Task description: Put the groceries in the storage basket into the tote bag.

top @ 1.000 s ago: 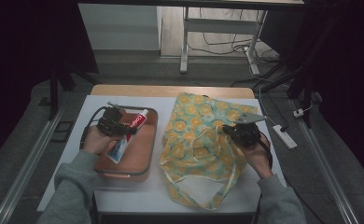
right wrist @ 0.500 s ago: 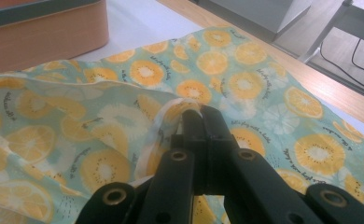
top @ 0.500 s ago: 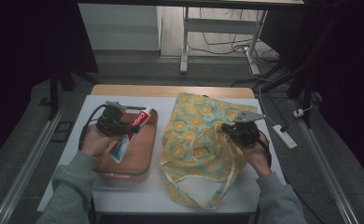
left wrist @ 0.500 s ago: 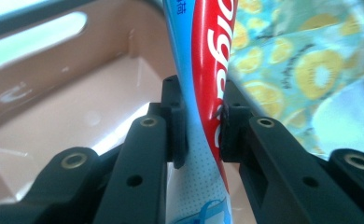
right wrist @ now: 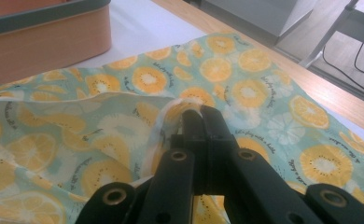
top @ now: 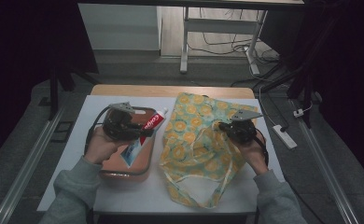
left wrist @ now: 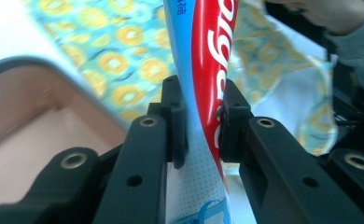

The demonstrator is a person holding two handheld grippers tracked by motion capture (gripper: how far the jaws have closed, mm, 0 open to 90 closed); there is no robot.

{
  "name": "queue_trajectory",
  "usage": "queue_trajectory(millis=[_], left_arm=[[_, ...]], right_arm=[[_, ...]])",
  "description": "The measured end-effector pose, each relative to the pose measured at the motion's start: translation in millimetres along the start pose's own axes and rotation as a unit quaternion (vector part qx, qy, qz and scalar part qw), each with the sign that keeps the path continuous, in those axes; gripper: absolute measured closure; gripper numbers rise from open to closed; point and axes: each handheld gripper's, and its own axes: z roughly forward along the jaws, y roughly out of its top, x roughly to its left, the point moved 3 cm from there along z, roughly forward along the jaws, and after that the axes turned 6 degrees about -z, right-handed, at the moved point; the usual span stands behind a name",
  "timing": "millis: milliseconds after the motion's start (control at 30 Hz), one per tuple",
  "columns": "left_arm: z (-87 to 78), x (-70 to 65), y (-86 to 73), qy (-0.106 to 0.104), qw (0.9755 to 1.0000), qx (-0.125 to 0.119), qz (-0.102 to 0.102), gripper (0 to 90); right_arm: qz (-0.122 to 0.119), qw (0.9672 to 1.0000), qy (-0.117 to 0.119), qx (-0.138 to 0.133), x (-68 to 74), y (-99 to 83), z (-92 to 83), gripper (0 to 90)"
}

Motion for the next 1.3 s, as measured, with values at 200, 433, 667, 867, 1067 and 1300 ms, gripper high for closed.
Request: queue_trajectory(millis=[200,433,667,867,1067,1300], left_arm=[[22.0,-21.9,3.4,-0.024,0.9989,0.027,0.029,75.6],[49.1,-36.3,2.5,-0.038,0.9965,0.059,0.046,75.6],[69.2,-53.4,2.0,-0.055,0.9926,0.084,0.069,75.6],[84.6,-67.5,3.8,-0.058,0.9883,0.105,0.093,75.6],[89.0,-78.2,11.8,-0.063,0.9875,0.100,0.104,75.6],[110.2,-87.8,17.8,-0.063,0.9845,0.118,0.114,75.6]], right_arm=[[0.002,1.0000,-0.006,-0.006,-2.2,0.6,-2.9,90.0],[0.005,0.9999,-0.013,-0.008,-3.9,1.0,-6.4,90.0],[0.014,0.9996,-0.017,-0.016,-5.5,1.7,-10.6,90.0],[0.017,0.9995,-0.018,-0.018,-5.6,1.5,-12.2,90.0],[0.020,0.9994,-0.018,-0.021,-5.7,1.7,-13.6,90.0],[0.023,0.9993,-0.017,-0.025,-5.7,2.4,-15.6,90.0]])
